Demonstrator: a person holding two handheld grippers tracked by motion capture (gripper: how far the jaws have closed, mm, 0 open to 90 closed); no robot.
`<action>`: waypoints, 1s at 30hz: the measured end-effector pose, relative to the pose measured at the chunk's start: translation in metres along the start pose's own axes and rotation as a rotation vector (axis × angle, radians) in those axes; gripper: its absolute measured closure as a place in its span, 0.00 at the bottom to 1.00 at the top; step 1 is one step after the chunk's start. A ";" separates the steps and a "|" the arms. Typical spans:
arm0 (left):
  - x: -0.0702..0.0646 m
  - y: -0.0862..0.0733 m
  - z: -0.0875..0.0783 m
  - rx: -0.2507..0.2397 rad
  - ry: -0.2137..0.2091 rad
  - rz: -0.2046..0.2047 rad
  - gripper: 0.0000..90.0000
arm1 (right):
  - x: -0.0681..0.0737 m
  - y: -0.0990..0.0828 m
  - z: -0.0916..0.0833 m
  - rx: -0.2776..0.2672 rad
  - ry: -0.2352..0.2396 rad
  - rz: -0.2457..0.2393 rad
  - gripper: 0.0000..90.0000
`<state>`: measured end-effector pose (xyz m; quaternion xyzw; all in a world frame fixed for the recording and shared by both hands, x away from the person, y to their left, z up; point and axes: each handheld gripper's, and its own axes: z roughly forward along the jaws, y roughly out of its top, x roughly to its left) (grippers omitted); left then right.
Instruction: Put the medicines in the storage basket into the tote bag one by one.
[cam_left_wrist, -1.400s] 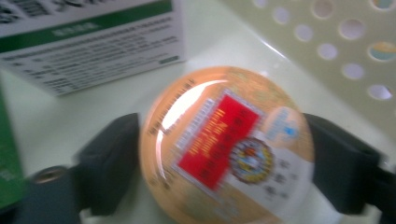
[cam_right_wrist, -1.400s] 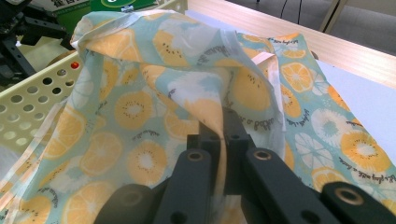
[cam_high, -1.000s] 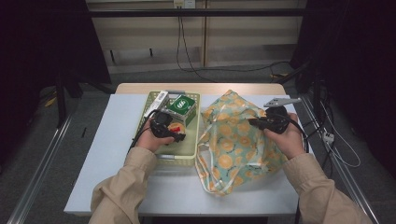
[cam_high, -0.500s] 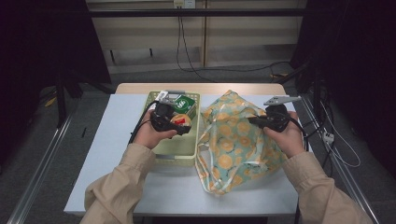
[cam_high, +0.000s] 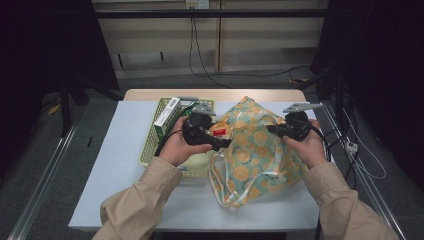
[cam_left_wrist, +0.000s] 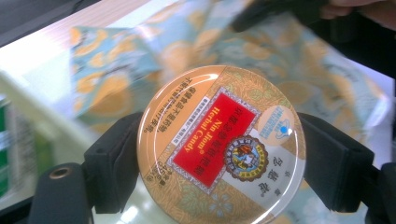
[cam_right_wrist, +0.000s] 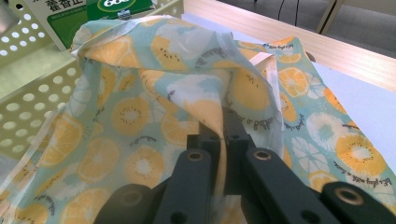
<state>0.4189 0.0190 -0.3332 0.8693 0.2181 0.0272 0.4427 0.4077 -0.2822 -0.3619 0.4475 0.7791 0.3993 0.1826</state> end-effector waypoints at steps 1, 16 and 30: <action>-0.004 0.002 0.004 -0.002 -0.007 0.007 0.23 | 0.000 0.000 0.000 0.002 0.000 0.001 1.00; -0.024 0.005 0.042 0.025 -0.056 0.047 0.22 | 0.001 -0.001 -0.003 -0.014 0.008 0.002 1.00; -0.030 0.005 0.072 0.051 -0.067 0.073 0.22 | 0.005 0.001 -0.002 -0.021 0.010 0.009 1.00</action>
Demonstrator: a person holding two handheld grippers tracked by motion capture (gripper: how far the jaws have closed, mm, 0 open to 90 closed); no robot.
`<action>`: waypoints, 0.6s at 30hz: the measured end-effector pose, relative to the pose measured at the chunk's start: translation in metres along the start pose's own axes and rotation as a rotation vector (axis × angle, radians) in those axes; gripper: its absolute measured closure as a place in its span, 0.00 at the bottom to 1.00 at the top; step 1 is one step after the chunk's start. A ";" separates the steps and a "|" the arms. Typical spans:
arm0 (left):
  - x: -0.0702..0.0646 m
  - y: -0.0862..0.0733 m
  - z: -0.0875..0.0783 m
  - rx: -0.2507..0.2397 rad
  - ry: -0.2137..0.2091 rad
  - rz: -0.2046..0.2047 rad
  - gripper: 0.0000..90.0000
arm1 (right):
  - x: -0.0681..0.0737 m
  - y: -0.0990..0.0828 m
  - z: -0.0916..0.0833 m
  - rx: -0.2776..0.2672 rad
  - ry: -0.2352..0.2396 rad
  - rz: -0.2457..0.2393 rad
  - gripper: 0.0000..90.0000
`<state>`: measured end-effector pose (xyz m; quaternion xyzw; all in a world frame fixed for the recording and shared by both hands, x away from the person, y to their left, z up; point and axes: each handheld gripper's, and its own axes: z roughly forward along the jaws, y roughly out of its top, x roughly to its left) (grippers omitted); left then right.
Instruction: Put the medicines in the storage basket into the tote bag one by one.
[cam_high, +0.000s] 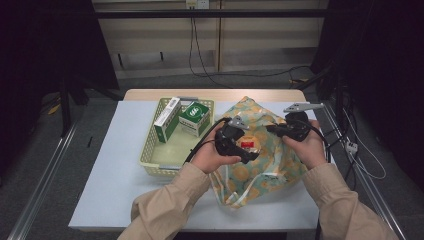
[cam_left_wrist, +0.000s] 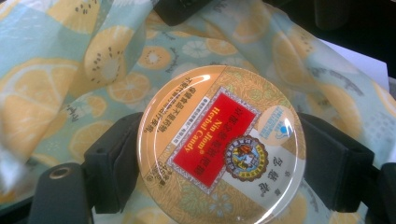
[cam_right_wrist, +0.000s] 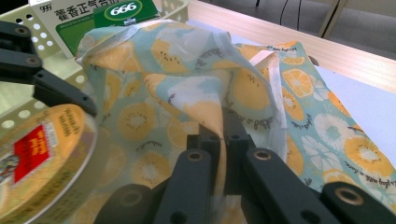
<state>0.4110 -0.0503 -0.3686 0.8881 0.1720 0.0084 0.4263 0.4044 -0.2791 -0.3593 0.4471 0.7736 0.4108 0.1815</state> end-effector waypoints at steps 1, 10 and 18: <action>0.000 0.000 0.003 0.011 0.004 0.002 0.22 | 0.001 0.000 0.000 0.001 0.003 -0.005 1.00; 0.001 -0.002 0.019 0.036 0.014 0.010 0.22 | -0.001 -0.002 -0.005 -0.009 -0.004 -0.001 1.00; 0.007 -0.001 0.027 0.032 0.050 -0.037 0.22 | -0.004 -0.006 -0.009 -0.005 -0.005 0.004 1.00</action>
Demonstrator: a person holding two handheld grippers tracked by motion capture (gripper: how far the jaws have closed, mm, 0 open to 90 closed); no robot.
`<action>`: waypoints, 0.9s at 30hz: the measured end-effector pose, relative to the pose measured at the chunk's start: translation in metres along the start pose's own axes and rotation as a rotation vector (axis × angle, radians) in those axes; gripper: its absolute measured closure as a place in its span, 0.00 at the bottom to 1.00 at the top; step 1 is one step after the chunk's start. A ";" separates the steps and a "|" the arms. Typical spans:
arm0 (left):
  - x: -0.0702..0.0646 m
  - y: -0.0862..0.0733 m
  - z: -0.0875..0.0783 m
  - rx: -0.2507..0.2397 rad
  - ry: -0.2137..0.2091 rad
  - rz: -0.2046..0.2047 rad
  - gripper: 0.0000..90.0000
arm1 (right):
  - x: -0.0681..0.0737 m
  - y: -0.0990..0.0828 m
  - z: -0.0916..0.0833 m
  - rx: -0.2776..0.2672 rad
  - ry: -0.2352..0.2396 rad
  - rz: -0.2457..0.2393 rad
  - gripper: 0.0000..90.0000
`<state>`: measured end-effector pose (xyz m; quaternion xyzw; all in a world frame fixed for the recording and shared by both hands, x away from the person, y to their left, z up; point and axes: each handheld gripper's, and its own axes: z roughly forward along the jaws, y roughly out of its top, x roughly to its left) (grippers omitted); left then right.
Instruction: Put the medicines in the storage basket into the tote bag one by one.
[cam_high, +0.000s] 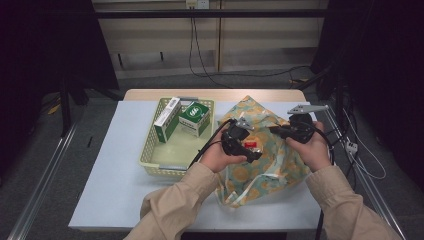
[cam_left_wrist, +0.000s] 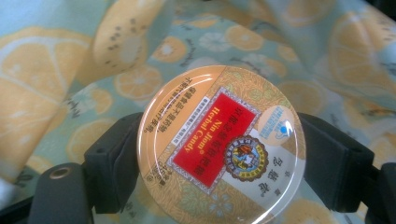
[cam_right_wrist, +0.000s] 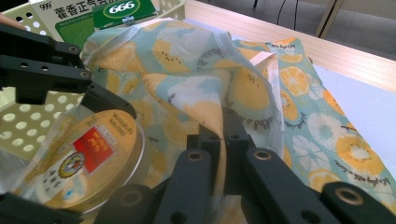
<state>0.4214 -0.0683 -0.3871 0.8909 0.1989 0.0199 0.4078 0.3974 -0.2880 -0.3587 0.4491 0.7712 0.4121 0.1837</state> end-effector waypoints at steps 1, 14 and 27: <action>0.001 0.001 0.001 0.003 -0.010 0.000 0.23 | 0.000 0.000 0.000 -0.002 0.000 0.000 1.00; 0.002 0.010 0.020 0.006 -0.002 0.005 0.22 | -0.008 -0.004 -0.013 -0.007 -0.017 0.005 1.00; 0.007 0.009 0.031 -0.004 -0.001 -0.022 0.22 | -0.008 -0.004 -0.014 -0.008 -0.009 0.001 1.00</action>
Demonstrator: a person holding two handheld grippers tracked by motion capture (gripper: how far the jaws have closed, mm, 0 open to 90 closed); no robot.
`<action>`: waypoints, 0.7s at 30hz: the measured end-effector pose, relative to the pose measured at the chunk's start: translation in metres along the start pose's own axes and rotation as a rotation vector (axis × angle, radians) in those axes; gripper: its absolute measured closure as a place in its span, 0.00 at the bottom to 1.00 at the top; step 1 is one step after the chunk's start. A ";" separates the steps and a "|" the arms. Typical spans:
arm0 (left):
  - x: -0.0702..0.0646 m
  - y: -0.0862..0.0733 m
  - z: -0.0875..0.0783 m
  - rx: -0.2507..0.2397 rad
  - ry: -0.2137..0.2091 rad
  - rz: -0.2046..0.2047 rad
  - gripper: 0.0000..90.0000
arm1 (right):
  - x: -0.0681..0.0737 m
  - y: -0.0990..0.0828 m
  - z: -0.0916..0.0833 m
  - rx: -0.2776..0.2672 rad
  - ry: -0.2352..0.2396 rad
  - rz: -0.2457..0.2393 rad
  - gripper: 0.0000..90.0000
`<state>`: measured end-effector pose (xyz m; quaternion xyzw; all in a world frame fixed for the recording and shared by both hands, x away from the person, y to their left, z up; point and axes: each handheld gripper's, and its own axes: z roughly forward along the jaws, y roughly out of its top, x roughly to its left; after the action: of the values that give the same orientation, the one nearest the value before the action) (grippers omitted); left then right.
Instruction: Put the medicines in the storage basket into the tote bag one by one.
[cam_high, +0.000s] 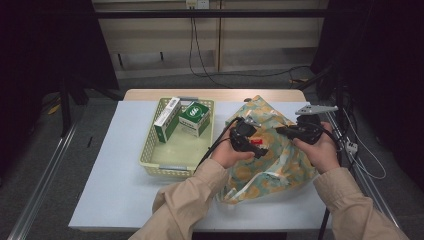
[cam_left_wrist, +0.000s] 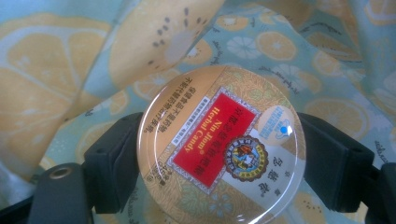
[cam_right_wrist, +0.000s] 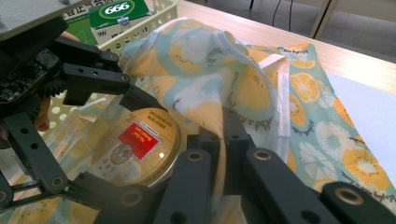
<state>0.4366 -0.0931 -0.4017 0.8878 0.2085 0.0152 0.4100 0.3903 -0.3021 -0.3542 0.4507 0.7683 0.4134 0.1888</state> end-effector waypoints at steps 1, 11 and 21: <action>0.001 0.000 0.000 0.009 0.003 0.009 0.22 | 0.001 0.000 0.000 0.002 0.001 -0.002 1.00; 0.009 0.001 0.007 -0.030 0.018 -0.016 0.22 | 0.006 0.003 0.005 0.005 0.016 -0.016 1.00; 0.020 0.013 0.033 -0.115 0.073 -0.051 0.13 | 0.006 0.008 0.008 0.006 0.022 -0.013 1.00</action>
<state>0.4663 -0.1168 -0.4166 0.8559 0.2449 0.0491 0.4528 0.3966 -0.2910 -0.3523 0.4417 0.7746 0.4146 0.1817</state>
